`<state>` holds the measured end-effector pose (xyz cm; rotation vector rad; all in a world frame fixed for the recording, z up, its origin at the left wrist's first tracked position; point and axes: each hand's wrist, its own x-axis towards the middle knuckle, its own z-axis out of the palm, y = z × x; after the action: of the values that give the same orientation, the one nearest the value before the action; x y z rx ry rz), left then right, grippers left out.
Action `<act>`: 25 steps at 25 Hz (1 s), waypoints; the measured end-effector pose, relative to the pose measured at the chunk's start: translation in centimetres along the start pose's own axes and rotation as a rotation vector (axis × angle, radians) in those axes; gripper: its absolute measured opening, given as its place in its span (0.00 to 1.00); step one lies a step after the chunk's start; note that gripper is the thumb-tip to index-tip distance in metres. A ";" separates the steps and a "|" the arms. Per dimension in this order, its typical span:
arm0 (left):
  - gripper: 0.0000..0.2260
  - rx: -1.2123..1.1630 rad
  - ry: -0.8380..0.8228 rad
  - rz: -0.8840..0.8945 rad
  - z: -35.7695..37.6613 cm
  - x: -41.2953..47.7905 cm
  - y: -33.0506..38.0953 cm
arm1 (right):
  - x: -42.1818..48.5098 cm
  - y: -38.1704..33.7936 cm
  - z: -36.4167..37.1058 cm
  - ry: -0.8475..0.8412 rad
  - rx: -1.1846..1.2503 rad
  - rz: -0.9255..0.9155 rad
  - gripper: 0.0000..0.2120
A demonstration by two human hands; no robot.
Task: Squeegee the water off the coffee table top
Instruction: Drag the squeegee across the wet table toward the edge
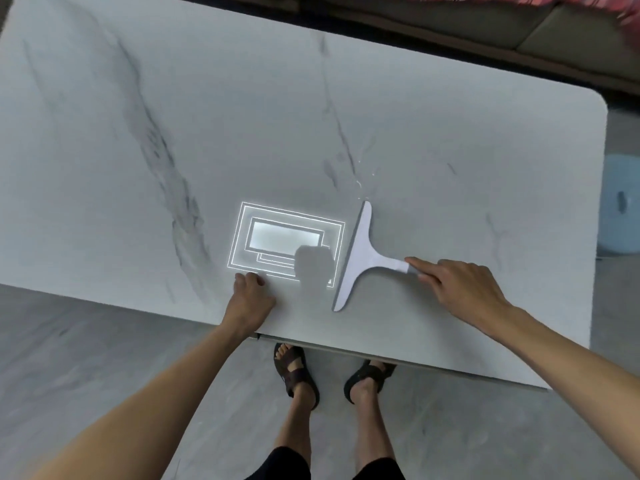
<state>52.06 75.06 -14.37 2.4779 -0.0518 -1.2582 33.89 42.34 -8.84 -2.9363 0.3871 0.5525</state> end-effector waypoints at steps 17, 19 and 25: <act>0.15 -0.172 0.279 -0.158 -4.2 -1.1 -4.0 | 4.0 -15.4 0.2 -0.214 0.026 -0.483 0.15; 0.15 -0.174 0.241 -0.177 -4.3 -1.0 -4.8 | 3.0 -11.3 0.0 -0.194 0.014 -0.406 0.16; 0.15 -0.169 0.134 -0.096 -4.1 -1.3 -2.9 | -1.8 1.4 -3.9 -0.111 -0.187 -0.073 0.16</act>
<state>54.10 79.23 -12.09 2.4346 0.2019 -1.0819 33.25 40.75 -4.65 -3.0622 0.2253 0.7769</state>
